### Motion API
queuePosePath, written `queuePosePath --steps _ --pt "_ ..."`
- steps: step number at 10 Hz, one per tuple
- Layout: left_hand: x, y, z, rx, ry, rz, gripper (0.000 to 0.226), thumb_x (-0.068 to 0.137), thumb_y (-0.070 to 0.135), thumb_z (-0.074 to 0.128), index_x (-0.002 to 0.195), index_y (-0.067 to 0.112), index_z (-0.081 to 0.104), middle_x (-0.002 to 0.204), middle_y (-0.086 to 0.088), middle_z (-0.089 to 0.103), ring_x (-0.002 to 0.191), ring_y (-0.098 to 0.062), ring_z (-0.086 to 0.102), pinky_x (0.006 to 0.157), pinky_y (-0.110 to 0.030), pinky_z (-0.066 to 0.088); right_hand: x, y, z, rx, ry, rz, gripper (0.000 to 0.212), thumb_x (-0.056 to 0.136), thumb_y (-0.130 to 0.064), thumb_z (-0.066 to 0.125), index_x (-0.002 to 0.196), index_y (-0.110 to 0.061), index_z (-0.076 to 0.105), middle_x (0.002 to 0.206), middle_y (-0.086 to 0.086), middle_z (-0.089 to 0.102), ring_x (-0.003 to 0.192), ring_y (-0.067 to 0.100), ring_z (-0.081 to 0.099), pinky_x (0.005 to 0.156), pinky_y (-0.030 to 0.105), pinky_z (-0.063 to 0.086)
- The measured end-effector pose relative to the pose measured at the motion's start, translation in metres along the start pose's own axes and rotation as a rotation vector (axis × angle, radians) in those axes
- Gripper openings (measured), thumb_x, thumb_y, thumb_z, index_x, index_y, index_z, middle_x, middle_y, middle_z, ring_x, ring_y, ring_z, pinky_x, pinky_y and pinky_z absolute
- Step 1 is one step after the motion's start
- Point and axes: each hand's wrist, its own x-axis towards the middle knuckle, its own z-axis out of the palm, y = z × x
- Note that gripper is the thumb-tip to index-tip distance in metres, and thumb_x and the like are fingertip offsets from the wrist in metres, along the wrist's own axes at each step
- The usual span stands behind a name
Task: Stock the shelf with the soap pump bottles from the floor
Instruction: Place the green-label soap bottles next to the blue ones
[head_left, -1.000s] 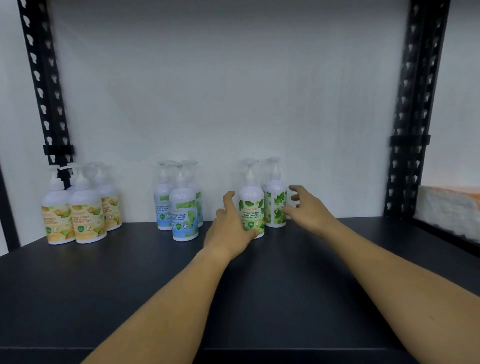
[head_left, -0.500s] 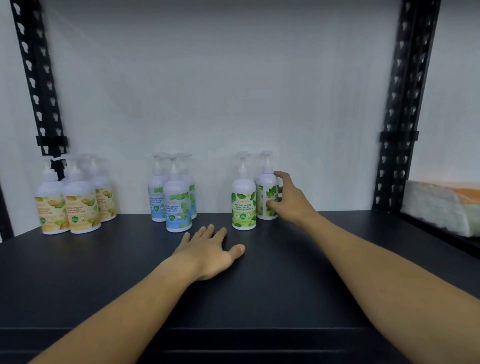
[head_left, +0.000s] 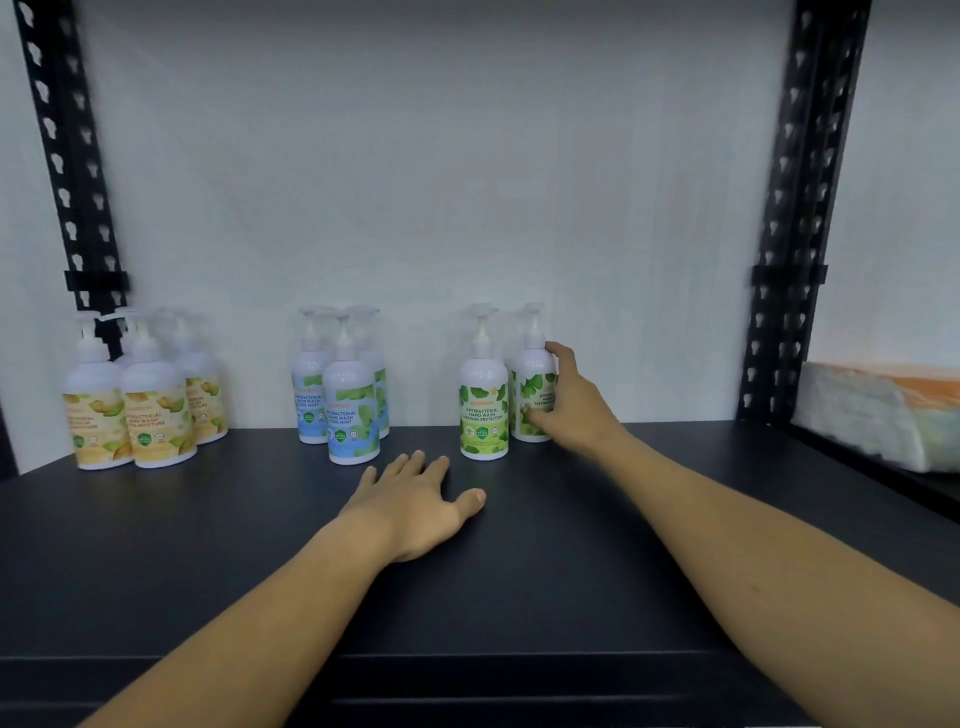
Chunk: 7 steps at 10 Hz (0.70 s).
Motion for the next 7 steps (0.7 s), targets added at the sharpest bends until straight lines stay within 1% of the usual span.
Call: queuePosePath --steps 1,2,3,4,5,6,7 --pt "0.000 0.000 0.000 0.000 0.006 0.004 0.078 0.096 0.070 0.023 0.160 0.027 0.008 0.167 -0.001 0.001 0.154 -0.019 -0.002 0.124 -0.044 0.001 0.000 0.002 0.000 -0.002 0.031 -0.014 0.080 0.081 -0.009 0.076 0.143 -0.024 0.029 0.103 -0.002 0.058 0.083 0.014 0.060 0.067 0.021 0.046" --pt "0.000 0.000 0.000 0.005 0.016 0.006 0.078 0.096 0.070 0.023 0.160 0.027 0.009 0.167 -0.002 0.002 0.154 -0.019 0.000 0.124 -0.044 0.002 -0.001 0.004 -0.002 0.005 0.047 -0.031 0.080 0.079 -0.011 0.080 0.142 -0.023 0.031 0.103 -0.002 0.057 0.087 0.017 0.062 0.075 0.027 0.050" --pt "0.000 0.000 0.000 0.006 0.020 0.006 0.078 0.096 0.070 0.024 0.160 0.027 0.009 0.167 -0.002 0.002 0.154 -0.019 0.000 0.124 -0.044 0.003 -0.001 0.007 -0.003 0.026 0.017 -0.037 0.080 0.081 -0.009 0.075 0.144 -0.025 0.028 0.099 -0.008 0.055 0.083 0.006 0.062 0.070 0.021 0.050" --pt "0.000 0.000 0.000 0.007 0.023 0.008 0.078 0.096 0.070 0.024 0.160 0.027 0.010 0.167 -0.002 0.003 0.154 -0.019 0.001 0.124 -0.044 0.003 -0.002 0.007 -0.004 0.020 -0.008 -0.022 0.081 0.083 -0.007 0.071 0.146 -0.028 0.024 0.096 -0.010 0.056 0.083 0.007 0.063 0.073 0.025 0.054" --pt "0.001 0.000 0.000 0.009 0.020 0.007 0.078 0.096 0.070 0.024 0.160 0.027 0.010 0.167 -0.001 0.003 0.154 -0.019 0.001 0.124 -0.044 0.003 -0.001 0.008 0.000 -0.011 0.024 -0.037 0.081 0.082 -0.011 0.075 0.144 -0.027 0.026 0.100 -0.005 0.058 0.084 0.015 0.065 0.074 0.029 0.054" --pt "0.001 0.000 0.000 0.008 0.022 0.008 0.078 0.096 0.070 0.024 0.160 0.027 0.010 0.167 -0.002 0.003 0.154 -0.020 0.001 0.124 -0.044 0.003 0.002 0.008 0.005 -0.027 0.058 -0.053 0.080 0.079 -0.015 0.079 0.140 -0.028 0.028 0.108 0.001 0.061 0.092 0.019 0.064 0.082 0.037 0.056" --pt "0.000 0.000 0.000 0.001 0.017 0.007 0.078 0.096 0.069 0.024 0.160 0.027 0.010 0.167 -0.002 0.002 0.154 -0.019 0.000 0.124 -0.044 0.002 0.003 0.008 0.008 -0.045 0.077 -0.054 0.081 0.078 -0.017 0.080 0.138 -0.029 0.028 0.111 0.003 0.062 0.094 0.019 0.064 0.083 0.041 0.057"
